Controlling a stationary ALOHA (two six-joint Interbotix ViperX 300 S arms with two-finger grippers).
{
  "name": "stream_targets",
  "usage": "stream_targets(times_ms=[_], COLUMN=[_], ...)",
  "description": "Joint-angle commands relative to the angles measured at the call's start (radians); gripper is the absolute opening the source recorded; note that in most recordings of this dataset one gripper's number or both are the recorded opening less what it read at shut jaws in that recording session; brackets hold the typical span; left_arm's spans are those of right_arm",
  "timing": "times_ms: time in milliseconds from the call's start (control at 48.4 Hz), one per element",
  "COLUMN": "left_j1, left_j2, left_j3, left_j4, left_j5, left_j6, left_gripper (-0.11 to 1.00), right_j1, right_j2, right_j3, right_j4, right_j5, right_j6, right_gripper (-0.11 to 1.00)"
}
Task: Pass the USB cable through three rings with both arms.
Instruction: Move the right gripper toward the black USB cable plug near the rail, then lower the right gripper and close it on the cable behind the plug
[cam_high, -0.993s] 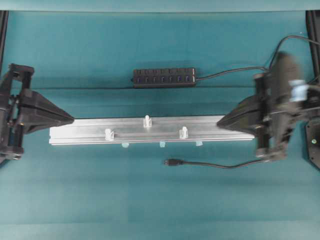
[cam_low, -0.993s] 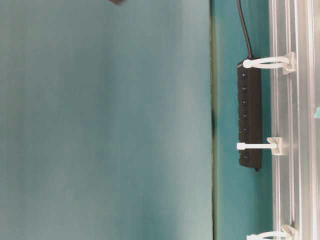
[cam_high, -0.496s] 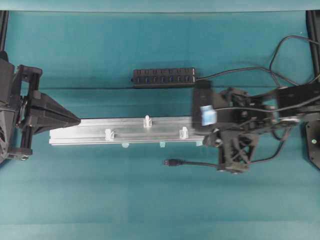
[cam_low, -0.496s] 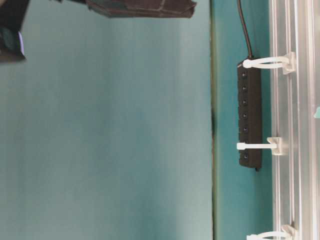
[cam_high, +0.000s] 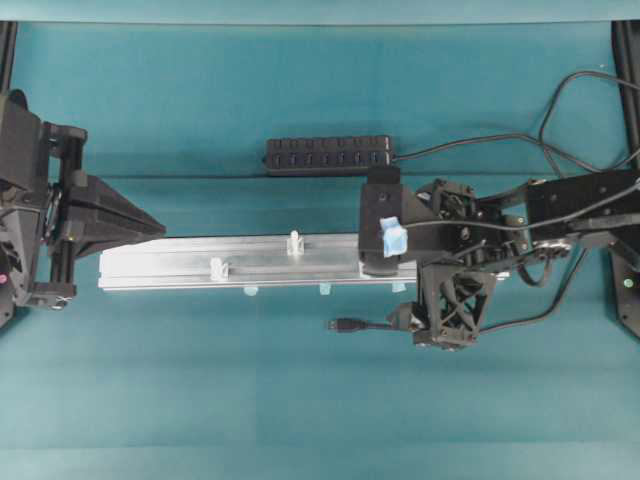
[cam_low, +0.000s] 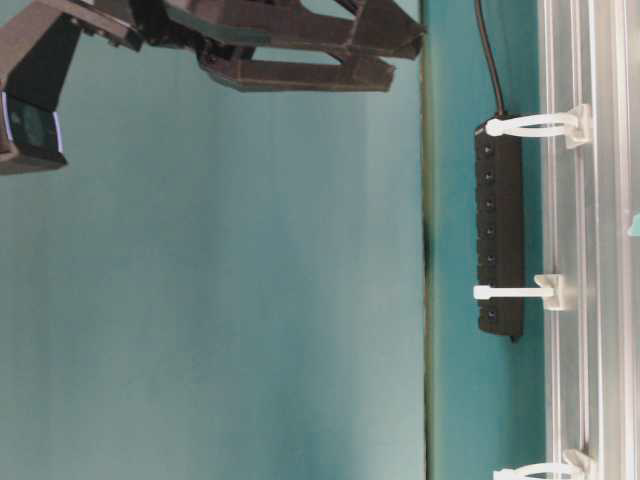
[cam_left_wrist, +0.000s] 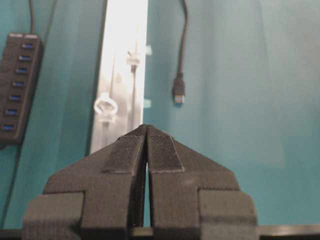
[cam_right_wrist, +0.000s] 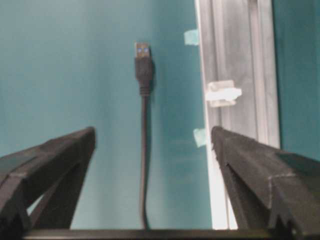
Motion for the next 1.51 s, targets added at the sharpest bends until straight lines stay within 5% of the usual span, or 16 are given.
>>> stream_targets(times_ms=[0, 310, 352, 600, 745, 1262, 1386, 1489], left_j1=[0.012, 0.003, -0.006, -0.044, -0.044, 0.008, 0.011, 0.011], left_j2=[0.008, 0.029, 0.028, 0.029, 0.035, 0.035, 0.018, 0.005], left_j3=[-0.005, -0.003, -0.003, -0.003, -0.006, -0.005, -0.003, -0.003], left_j4=[0.005, 0.005, 0.005, 0.005, 0.005, 0.005, 0.005, 0.005], left_j5=[-0.008, -0.009, -0.009, -0.015, -0.002, 0.091, 0.087, 0.086], left_j6=[-0.021, -0.089, -0.084, 0.003, 0.015, -0.006, -0.006, -0.008], left_gripper=[0.05, 0.86, 0.81, 0.10, 0.00, 0.00, 0.00, 0.00], right_j1=[0.003, 0.008, 0.009, 0.031, 0.034, 0.054, 0.055, 0.058], right_j2=[0.005, 0.026, 0.028, 0.046, 0.072, 0.158, 0.161, 0.166], right_j3=[-0.015, -0.015, -0.015, -0.018, -0.023, -0.034, -0.032, -0.031], right_j4=[-0.002, -0.011, -0.011, -0.009, -0.006, 0.018, 0.018, 0.015], right_j5=[-0.012, -0.008, -0.003, 0.017, 0.018, -0.014, 0.002, 0.009], right_j6=[0.006, 0.008, 0.008, 0.009, 0.012, 0.041, 0.046, 0.048], right_gripper=[0.88, 0.79, 0.70, 0.06, -0.09, -0.08, 0.04, 0.24])
